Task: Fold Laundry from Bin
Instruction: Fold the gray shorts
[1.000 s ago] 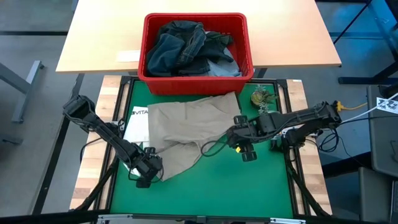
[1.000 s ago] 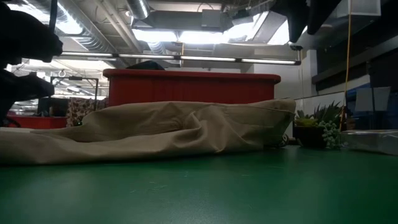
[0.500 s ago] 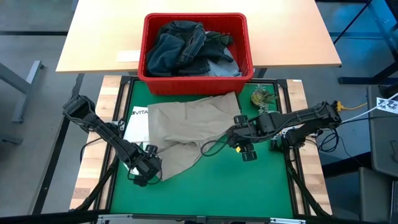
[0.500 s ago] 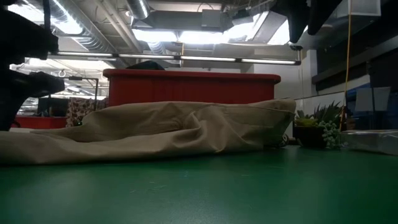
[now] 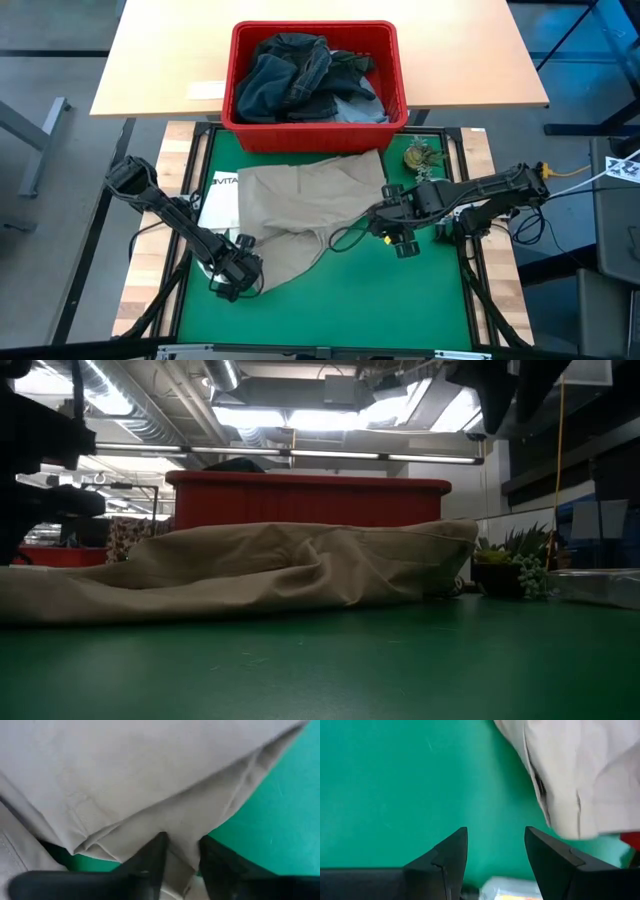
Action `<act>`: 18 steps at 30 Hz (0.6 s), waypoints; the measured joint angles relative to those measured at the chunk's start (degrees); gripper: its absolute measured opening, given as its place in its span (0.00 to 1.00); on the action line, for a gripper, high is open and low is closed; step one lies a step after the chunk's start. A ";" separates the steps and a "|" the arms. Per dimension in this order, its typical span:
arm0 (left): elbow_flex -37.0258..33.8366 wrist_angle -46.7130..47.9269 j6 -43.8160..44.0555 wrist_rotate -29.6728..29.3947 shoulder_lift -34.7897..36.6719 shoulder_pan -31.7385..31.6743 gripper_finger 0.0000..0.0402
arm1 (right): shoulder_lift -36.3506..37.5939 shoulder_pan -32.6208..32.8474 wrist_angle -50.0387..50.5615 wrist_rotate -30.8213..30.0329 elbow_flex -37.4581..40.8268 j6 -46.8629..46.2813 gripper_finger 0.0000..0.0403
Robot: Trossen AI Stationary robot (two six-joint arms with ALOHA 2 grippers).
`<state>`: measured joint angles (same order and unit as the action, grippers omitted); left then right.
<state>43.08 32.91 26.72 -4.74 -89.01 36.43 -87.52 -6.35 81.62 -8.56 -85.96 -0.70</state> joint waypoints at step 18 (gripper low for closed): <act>8.68 2.50 15.09 7.86 2.48 -0.90 0.01 | 27.18 -0.07 -20.31 -6.90 33.45 -11.45 0.49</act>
<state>51.77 35.42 41.80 3.11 -86.54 35.53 -60.34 -6.42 61.31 -15.46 -52.51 -12.15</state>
